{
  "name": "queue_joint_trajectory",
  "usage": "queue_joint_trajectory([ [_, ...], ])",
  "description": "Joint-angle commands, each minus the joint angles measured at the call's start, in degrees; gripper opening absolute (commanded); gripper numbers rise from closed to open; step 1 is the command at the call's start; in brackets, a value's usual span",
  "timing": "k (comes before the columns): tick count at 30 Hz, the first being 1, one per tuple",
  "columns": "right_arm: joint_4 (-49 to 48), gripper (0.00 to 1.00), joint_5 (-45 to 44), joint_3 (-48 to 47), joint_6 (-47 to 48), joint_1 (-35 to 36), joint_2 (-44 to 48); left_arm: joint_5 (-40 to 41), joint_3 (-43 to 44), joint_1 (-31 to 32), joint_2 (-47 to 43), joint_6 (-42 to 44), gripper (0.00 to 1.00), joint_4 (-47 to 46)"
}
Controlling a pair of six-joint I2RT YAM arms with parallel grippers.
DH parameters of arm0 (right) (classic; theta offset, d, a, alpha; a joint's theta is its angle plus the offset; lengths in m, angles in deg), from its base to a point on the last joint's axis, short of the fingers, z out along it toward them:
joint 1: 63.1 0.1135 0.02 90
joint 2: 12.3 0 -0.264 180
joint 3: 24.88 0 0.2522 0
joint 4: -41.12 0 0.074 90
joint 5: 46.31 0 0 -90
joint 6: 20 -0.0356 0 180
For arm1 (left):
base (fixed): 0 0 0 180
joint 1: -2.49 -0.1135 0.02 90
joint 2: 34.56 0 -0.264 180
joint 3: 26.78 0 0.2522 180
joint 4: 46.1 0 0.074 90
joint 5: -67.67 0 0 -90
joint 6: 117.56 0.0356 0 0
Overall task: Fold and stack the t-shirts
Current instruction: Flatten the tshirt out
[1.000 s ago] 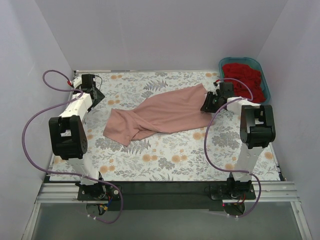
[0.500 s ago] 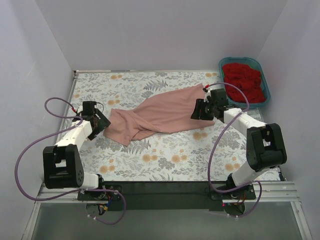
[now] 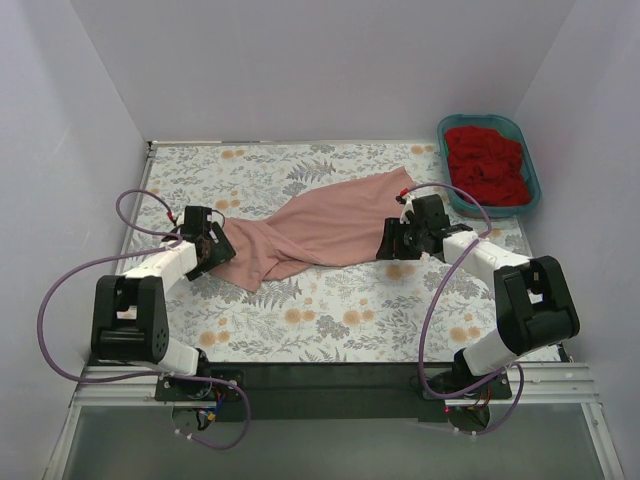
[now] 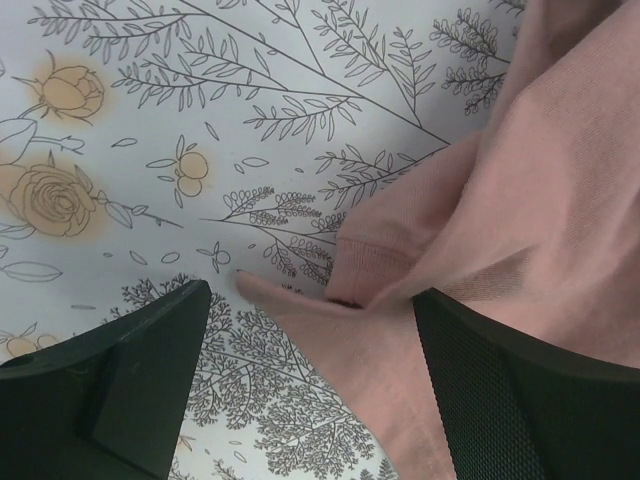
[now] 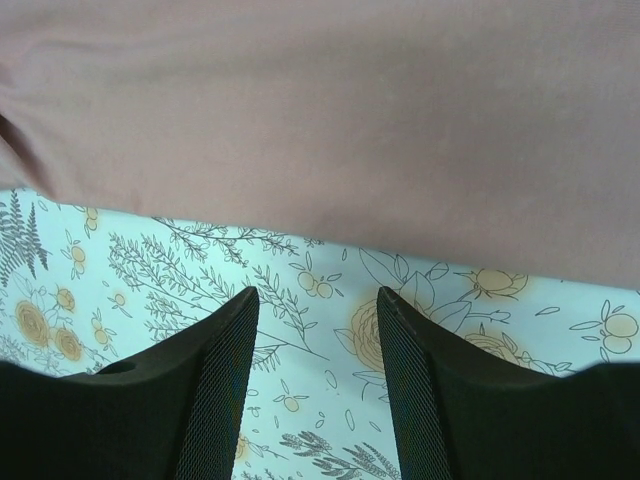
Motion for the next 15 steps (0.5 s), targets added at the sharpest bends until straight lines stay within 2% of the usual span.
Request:
queue_joint_trajectory([
  [1,-1.2,0.58,0.9,0.8,0.4,0.1,2.2,0.8,0.5,0.1,1.5,3.2,0.82,-4.0],
  [5,-1.4,0.57,1.0,1.4,0.4,0.1,2.0,-2.5,0.1,0.2,2.8,4.5,0.82,-6.7],
  [9,-1.6,0.57,0.8,1.6,0.4,0.1,1.8,-3.4,0.5,0.3,4.4,4.7,0.74,-7.2],
  [11,-1.6,0.57,0.7,1.9,0.4,0.1,2.0,-4.1,1.1,0.3,5.0,4.8,0.73,-7.1],
  [13,-1.6,0.57,0.7,2.0,0.3,0.1,2.2,-4.0,0.9,0.4,4.3,4.7,0.73,-6.9],
  [15,-1.6,0.57,0.6,2.2,0.4,0.1,2.5,-3.0,0.4,0.5,3.3,4.6,0.81,-6.7],
])
